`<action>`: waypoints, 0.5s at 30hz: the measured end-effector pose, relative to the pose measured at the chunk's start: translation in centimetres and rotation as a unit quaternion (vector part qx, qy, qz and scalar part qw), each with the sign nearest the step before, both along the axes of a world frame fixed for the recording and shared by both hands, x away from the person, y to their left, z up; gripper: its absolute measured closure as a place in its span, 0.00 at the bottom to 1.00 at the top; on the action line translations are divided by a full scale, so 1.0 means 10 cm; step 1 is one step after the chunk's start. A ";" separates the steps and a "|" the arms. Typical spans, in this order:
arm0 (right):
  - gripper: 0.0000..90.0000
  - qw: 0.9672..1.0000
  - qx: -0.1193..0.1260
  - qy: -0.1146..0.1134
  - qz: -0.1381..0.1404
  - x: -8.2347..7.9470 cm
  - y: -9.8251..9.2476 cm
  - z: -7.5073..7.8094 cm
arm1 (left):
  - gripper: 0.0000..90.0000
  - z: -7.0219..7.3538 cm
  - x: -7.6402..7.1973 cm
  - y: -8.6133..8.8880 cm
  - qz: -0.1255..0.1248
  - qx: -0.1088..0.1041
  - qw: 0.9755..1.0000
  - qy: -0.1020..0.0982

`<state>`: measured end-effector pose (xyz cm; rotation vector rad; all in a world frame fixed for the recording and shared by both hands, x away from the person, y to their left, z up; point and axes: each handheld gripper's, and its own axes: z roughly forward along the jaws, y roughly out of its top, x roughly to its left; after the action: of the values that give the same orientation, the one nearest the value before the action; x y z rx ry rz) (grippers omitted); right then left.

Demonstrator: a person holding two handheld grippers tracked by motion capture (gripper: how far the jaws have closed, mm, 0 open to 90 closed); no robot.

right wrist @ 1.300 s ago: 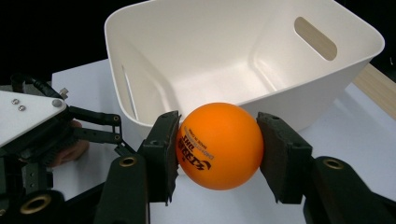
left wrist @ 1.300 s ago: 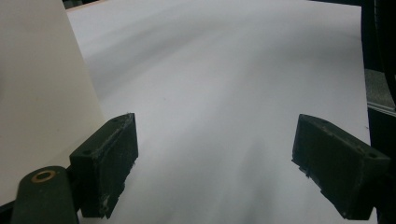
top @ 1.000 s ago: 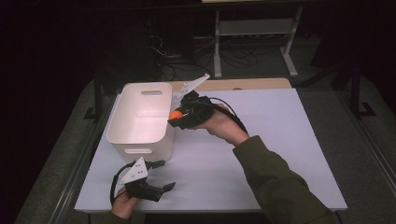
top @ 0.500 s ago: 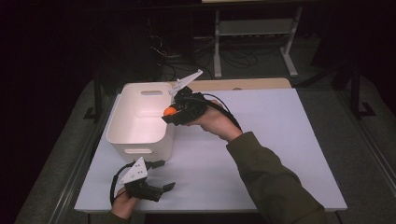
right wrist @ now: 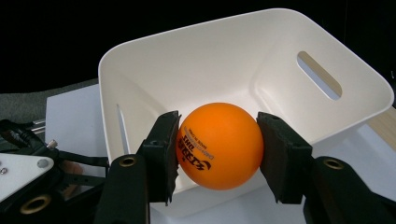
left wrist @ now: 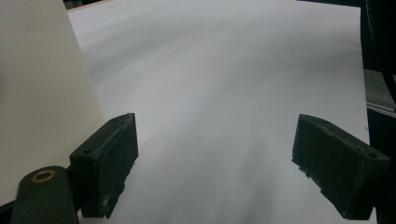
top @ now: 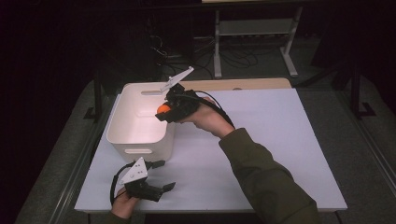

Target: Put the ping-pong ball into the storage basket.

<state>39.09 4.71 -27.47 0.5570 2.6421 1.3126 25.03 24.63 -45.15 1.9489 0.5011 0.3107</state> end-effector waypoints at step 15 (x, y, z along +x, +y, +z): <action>0.55 1.000 -0.012 0.007 0.013 0.03 0.29 -0.10 | 0.16 0.00 0.00 0.00 0.000 -0.002 1.000 -0.001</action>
<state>39.43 7.62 -28.44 0.5317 2.6821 1.2871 25.00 24.62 -45.16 1.9448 0.5007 0.3122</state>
